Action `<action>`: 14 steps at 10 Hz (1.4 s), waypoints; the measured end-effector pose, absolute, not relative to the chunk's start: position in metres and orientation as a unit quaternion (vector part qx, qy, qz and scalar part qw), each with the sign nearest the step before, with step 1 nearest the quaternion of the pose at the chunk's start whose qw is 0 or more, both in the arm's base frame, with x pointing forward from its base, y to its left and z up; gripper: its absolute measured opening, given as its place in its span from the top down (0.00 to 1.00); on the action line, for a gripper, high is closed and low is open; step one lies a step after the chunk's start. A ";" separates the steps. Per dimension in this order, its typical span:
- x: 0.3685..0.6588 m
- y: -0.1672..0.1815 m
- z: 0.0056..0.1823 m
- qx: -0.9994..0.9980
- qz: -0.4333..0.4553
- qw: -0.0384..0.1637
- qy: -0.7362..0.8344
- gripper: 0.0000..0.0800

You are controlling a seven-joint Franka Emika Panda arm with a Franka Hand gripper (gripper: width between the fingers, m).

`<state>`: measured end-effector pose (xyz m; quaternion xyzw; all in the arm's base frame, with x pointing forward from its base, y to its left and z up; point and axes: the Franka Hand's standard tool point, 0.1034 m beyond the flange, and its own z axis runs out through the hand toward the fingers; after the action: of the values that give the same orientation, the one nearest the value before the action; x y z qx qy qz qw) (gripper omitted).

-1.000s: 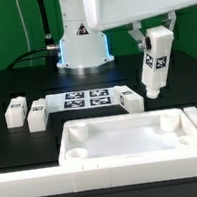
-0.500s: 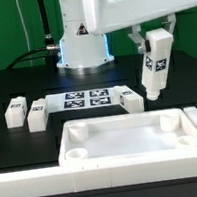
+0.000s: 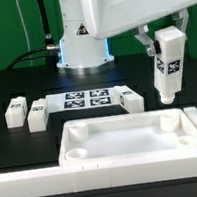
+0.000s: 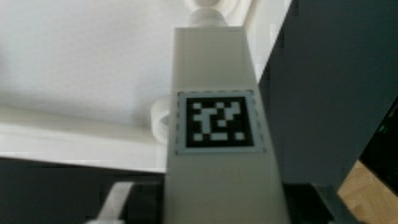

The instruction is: Assemble desk

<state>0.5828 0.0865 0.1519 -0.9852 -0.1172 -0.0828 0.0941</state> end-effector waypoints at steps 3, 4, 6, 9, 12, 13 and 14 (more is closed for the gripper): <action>0.592 0.072 0.150 -0.977 -0.168 0.062 -0.116 0.64; 0.594 0.063 0.149 -0.970 -0.205 0.045 -0.119 0.64; 0.606 0.051 0.150 -0.956 -0.265 0.017 -0.121 0.64; 0.604 0.053 0.147 -0.958 -0.259 0.021 -0.121 0.64; 0.610 0.073 0.147 -0.959 -0.256 0.033 -0.120 0.64; 0.613 0.079 0.146 -0.958 -0.256 0.036 -0.123 0.64; 0.615 0.080 0.142 -0.958 -0.255 0.035 -0.129 0.64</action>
Offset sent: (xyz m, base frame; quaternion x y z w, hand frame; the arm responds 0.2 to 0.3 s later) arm -0.0023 0.0043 0.0010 0.0224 0.1946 0.0000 0.9806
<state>0.6149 0.0796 0.1423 -0.9576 -0.1291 -0.2553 0.0352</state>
